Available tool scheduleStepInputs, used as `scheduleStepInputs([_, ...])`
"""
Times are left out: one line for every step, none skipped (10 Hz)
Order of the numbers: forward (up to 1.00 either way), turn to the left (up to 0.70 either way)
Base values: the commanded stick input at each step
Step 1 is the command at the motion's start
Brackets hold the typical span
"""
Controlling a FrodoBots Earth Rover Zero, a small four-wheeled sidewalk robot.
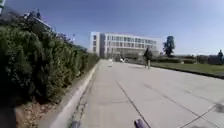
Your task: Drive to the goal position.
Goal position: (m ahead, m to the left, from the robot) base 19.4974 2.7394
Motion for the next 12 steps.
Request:
scheduleStepInputs([0.70,-0.21])
scheduleStepInputs([0.70,-0.09])
scheduleStepInputs([0.70,0.00])
scheduleStepInputs([0.70,0.00])
scheduleStepInputs([0.70,0.00])
scheduleStepInputs([0.70,0.00])
scheduleStepInputs([0.70,0.00])
scheduleStepInputs([0.70,0.00])
scheduleStepInputs([0.70,0.00])
scheduleStepInputs([0.70,0.00])
scheduleStepInputs([0.70,0.00])
scheduleStepInputs([0.70,0.00])
